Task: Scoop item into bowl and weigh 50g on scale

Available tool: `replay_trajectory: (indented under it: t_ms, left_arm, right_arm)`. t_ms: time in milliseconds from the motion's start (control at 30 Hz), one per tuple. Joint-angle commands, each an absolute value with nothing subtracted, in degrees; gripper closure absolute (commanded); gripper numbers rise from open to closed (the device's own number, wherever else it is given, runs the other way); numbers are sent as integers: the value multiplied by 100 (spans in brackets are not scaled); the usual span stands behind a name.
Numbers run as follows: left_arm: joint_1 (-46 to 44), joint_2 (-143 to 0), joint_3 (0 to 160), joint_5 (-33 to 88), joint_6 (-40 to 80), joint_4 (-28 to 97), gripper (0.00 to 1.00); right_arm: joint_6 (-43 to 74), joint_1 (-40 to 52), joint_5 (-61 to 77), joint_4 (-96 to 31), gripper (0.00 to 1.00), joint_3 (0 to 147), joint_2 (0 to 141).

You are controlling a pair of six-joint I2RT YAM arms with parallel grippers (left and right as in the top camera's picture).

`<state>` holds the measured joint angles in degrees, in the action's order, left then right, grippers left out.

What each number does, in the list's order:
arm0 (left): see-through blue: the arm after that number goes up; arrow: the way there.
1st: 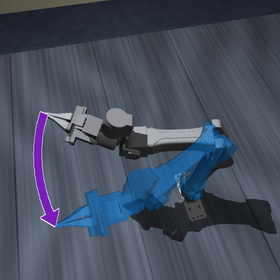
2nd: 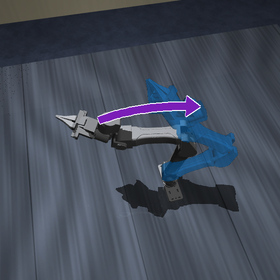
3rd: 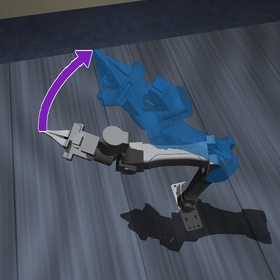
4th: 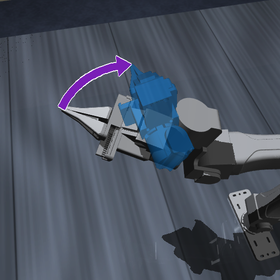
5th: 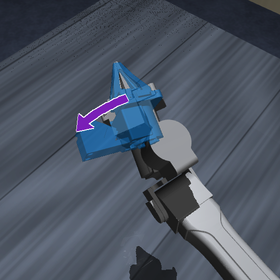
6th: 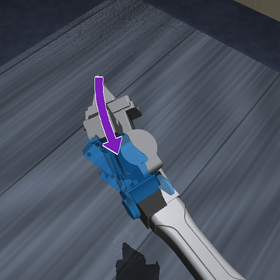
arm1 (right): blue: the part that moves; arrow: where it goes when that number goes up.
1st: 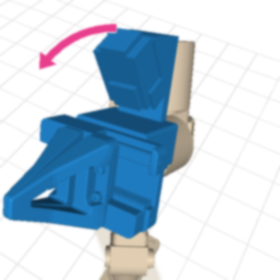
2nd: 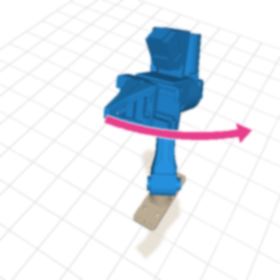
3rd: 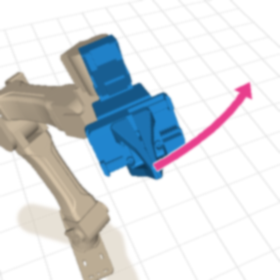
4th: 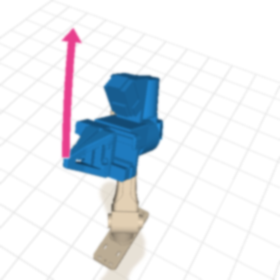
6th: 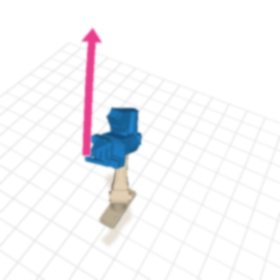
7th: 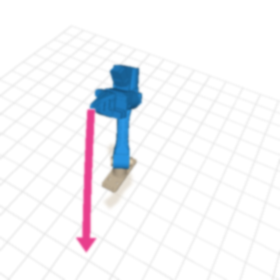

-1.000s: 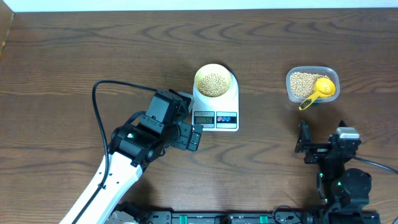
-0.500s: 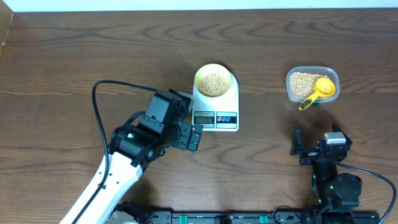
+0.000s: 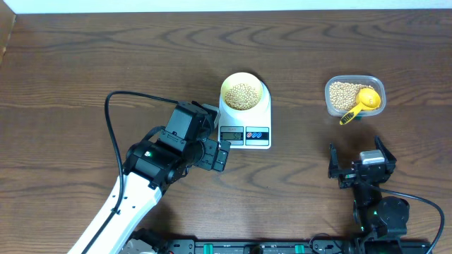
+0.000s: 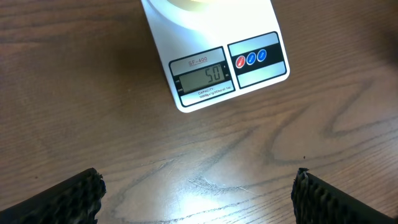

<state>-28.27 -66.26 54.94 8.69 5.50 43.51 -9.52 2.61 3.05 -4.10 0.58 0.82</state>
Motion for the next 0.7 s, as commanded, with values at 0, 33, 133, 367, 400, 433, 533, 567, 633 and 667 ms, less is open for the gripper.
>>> replay_trajectory:
  t_ms: [0,33,133,367,400,433,533,567,633,667]
  left_arm:
    - [-2799,-6624,5500,856,454,4370,2]
    - [-2799,-6624,5500,856,454,4370,2]
    - [-2799,-6624,5500,856,454,4370,2]
    - [-2799,-6624,5500,856,451,4370,2]
    - [-2799,-6624,5500,856,454,4370,2]
    - [-2799,-6624,5500,856,451,4370,2]
    - [-2799,-6624,5500,856,454,4370,2]
    - [-2799,-6624,5500,856,454,4370,2]
    - [-2799,-6624,5500,856,454,4370,2]
    - [-2799,-6624,5500,856,454,4370,2]
  right_arm:
    - [-701,305,215,-436,1,32,27]
    - [-486,303,156,-447,1,32,27]
    - [-346,305,30,-447,1,32,27]
    - [-469,287,-89,-449,1,34,27]
    - [-475,287,-64,-451,1,34,27]
    - [-475,287,-49,-449,1,34,27]
    - [-475,285,-49,-449,1,34,27]
    - [-475,285,-49,-447,1,34,27]
    - [-478,285,-49,-447,1,34,27]
    - [-478,281,-49,-447,1,34,27]
